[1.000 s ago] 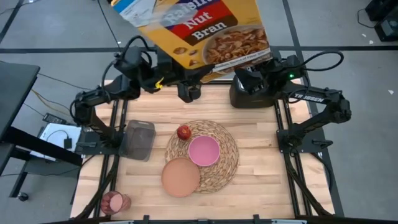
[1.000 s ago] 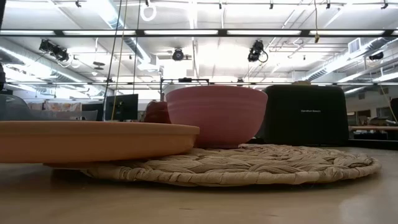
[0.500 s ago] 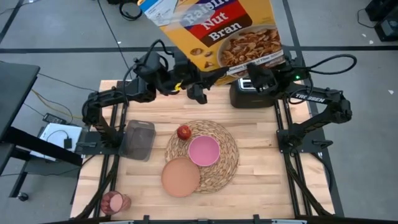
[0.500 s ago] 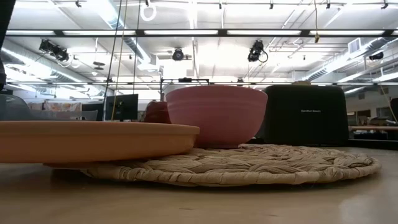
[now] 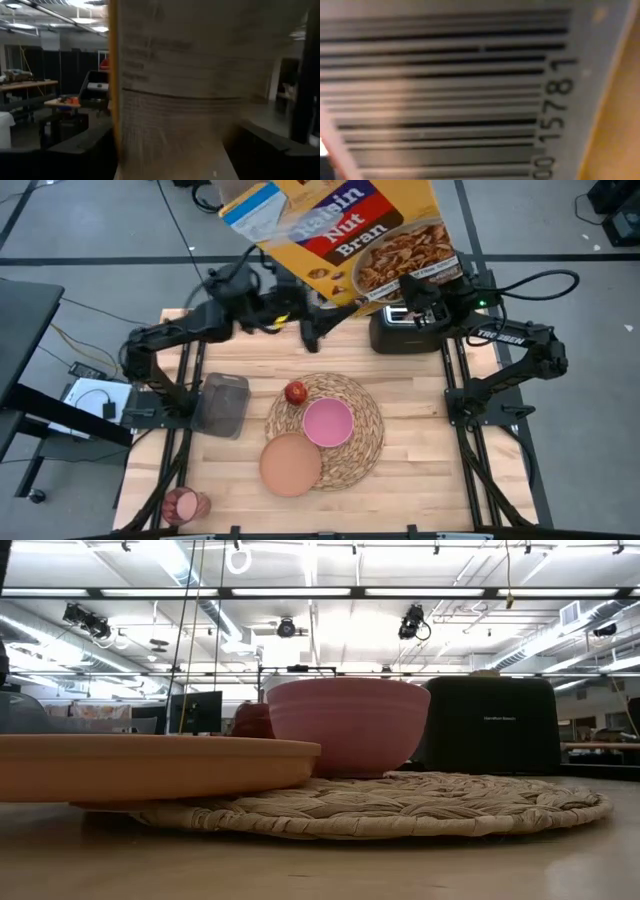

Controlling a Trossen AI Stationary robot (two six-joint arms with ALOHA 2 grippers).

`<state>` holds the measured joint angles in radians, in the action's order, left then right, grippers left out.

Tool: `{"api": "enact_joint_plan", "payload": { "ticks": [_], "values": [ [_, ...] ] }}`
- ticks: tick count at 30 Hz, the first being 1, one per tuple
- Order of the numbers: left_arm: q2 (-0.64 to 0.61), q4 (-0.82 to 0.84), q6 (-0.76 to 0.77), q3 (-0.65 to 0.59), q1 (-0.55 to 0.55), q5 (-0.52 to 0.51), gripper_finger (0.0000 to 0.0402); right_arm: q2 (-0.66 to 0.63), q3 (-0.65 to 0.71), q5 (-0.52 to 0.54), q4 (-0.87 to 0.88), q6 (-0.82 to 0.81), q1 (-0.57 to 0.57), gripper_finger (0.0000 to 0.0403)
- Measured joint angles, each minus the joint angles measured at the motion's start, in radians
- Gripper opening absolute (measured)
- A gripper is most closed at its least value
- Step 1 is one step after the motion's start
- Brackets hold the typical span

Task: Arrange a breakfast setting
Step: Pour the cereal into the pink bowl

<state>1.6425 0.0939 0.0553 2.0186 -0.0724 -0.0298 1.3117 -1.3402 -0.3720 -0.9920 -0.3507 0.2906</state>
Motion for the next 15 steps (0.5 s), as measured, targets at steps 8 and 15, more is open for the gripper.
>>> {"api": "enact_joint_plan", "payload": {
  "ticks": [8,15],
  "values": [
    [-0.170,0.333,-0.042,0.001,0.093,0.006,0.0326,-0.137,0.198,-0.018,0.044,-0.023,0.002,0.0208],
    [-0.288,0.572,0.003,0.002,0.186,-0.122,0.0327,-0.414,0.500,0.046,0.155,-0.083,0.009,0.0208]
  ]
}}
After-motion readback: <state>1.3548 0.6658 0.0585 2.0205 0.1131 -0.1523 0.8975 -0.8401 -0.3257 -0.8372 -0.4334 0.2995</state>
